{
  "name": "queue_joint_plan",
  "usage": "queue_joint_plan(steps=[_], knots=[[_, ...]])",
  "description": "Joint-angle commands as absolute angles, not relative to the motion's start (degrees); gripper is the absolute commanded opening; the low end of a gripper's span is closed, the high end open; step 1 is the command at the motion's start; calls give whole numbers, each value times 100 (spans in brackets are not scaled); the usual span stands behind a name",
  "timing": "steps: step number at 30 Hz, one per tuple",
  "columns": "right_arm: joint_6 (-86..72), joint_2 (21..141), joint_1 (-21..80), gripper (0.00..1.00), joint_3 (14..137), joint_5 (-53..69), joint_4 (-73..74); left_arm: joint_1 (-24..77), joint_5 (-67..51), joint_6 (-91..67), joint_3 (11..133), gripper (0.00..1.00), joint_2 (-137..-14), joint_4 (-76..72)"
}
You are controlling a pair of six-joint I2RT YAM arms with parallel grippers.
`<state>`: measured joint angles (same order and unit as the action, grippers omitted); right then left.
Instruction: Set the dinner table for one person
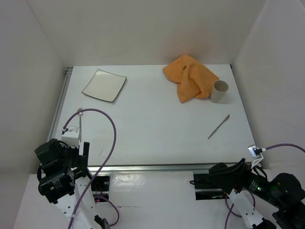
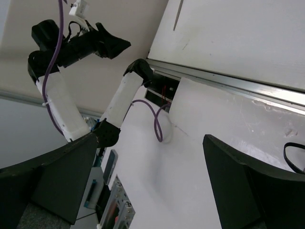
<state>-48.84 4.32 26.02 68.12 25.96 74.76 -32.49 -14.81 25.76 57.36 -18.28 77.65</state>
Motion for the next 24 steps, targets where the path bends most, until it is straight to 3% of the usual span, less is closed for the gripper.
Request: queue_joint_plan(steps=[1, 7, 11, 19, 24], knots=[[-4904, 640, 2654, 100, 6995, 2610, 7515, -3278, -1600, 2716, 5722, 100, -1942, 7813], [-4695, 1589, 2769, 100, 8128, 1926, 7515, -3278, -1406, 2541, 6283, 100, -2232, 7813], [-4414, 2591, 2769, 100, 8744, 1407, 7410, -3278, -1599, 2733, 7370, 100, -2741, 7761], [-3824, 4893, 2769, 100, 9729, -1078, 6312, -3278, -1995, 2874, 8358, 100, -4471, 5901], [-2911, 6814, 2769, 100, 10193, -1458, 5468, -3278, -2057, 2620, 8306, 100, -5149, 5423]])
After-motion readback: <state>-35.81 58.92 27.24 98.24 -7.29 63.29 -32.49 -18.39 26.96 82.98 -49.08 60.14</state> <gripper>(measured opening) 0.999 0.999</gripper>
